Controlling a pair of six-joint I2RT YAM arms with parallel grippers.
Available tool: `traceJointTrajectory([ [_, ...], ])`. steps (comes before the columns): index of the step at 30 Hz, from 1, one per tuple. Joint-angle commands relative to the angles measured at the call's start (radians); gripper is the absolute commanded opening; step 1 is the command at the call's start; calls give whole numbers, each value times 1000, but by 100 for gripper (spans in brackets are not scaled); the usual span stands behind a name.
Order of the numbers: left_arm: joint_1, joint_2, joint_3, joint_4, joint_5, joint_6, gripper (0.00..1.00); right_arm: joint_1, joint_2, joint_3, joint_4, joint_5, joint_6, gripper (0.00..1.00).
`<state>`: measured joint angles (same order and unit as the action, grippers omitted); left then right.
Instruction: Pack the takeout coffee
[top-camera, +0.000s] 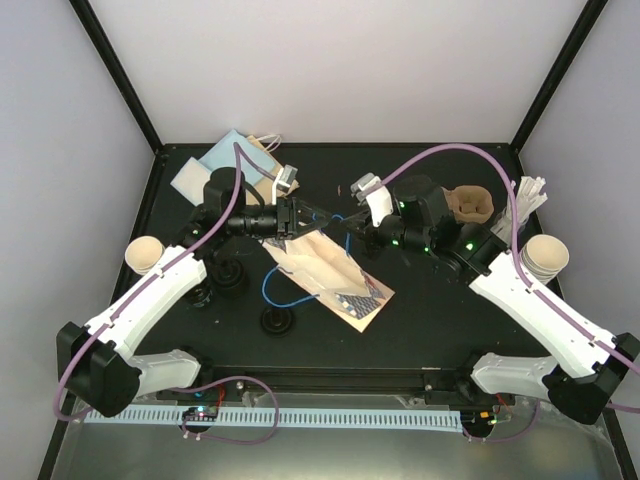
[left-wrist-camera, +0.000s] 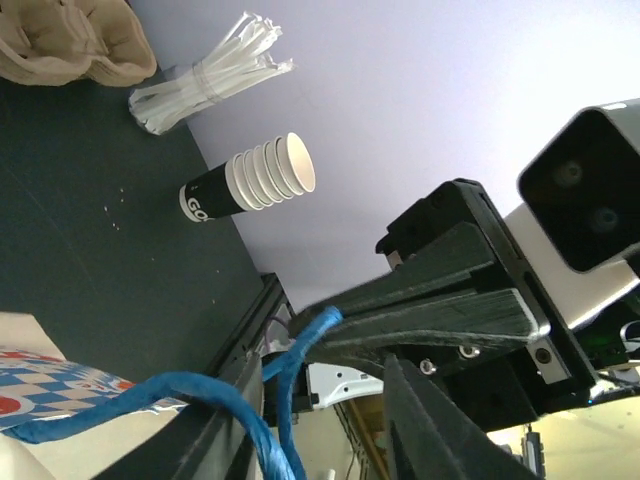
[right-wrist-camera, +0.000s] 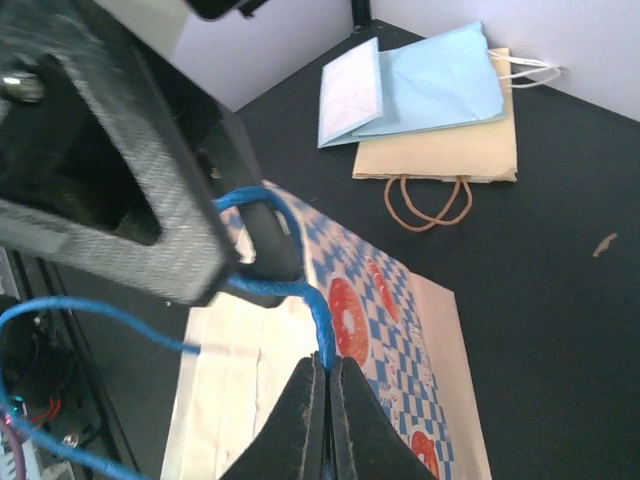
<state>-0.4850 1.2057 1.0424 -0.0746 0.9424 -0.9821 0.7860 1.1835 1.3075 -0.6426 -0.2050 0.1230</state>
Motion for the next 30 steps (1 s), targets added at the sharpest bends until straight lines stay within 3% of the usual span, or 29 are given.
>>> traceJointTrajectory([
  [1, 0, -30, 36, 20, -6, 74, 48, 7, -16, -30, 57, 107, 77, 1],
  [6, 34, -68, 178, -237, -54, 291, 93, 6, -33, -40, 75, 188, 126, 1],
  [7, 49, -86, 184, -249, -54, 313, 98, 7, -37, -43, 79, 207, 131, 1],
  [14, 154, -347, 30, -227, -227, 303, 99, 7, -97, -91, 158, 304, 182, 1],
  [20, 217, -563, -187, -96, -156, 174, 99, 5, -141, -147, 231, 342, 215, 1],
  [25, 216, -545, -186, -366, -143, 250, 99, 5, -143, -157, 249, 317, 211, 1],
  [30, 211, -547, -208, -469, -213, 278, 99, 5, -148, -182, 259, 319, 225, 1],
])
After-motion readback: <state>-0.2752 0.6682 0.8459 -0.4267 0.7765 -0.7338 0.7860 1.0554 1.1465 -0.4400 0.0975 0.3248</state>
